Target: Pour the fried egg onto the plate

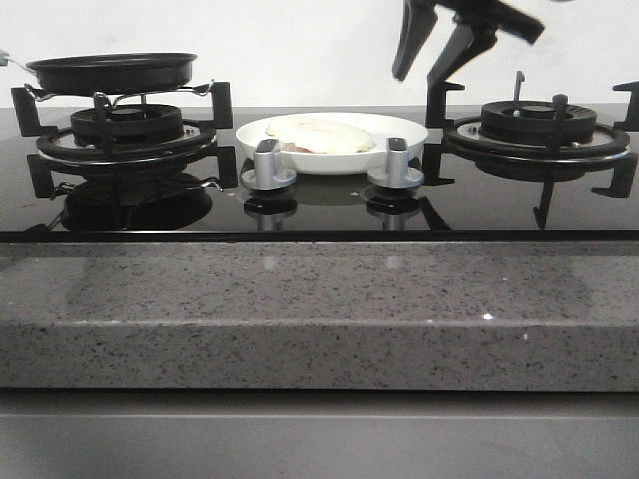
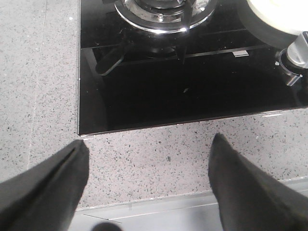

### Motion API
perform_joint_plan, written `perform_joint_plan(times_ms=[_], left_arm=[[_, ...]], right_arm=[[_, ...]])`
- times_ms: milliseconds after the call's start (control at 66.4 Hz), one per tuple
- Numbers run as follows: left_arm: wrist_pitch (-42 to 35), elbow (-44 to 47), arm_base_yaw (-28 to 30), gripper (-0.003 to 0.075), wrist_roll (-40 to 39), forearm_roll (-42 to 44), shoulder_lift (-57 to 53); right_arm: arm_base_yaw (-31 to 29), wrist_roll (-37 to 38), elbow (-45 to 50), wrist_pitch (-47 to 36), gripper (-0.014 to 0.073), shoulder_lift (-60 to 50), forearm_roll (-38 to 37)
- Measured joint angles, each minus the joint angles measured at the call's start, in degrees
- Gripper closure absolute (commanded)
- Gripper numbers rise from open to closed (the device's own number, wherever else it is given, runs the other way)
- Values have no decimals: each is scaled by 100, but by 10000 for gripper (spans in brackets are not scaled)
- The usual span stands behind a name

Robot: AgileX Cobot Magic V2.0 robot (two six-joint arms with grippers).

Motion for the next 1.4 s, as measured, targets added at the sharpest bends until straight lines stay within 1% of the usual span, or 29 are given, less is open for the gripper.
perform_joint_plan(times_ms=[196, 316, 497, 677, 783, 993, 1264, 1355, 1400], left_arm=[[0, 0, 0, 205, 0, 0, 0], [0, 0, 0, 205, 0, 0, 0], [-15, 117, 0, 205, 0, 0, 0], [-15, 187, 0, 205, 0, 4, 0], [-15, 187, 0, 205, 0, 4, 0], [-15, 187, 0, 205, 0, 4, 0], [-15, 187, 0, 211, 0, 4, 0], [-15, 187, 0, 246, 0, 4, 0], [-15, 187, 0, 280, 0, 4, 0]], right_arm=[[249, 0, 60, 14, 253, -656, -748], [406, 0, 519, -1, 253, -1308, -1141], [446, 0, 1871, -464, 253, -2286, -1407], [446, 0, 3402, -1073, 253, -3454, -1450], [446, 0, 4191, -1265, 253, -4205, -1506], [446, 0, 5566, -1340, 253, -5441, -1754], [446, -22, 6837, -1373, 253, -6815, -1810], [446, -22, 7221, -1373, 253, -7226, -1810], [446, -22, 7413, -1373, 255, -7407, -1810]])
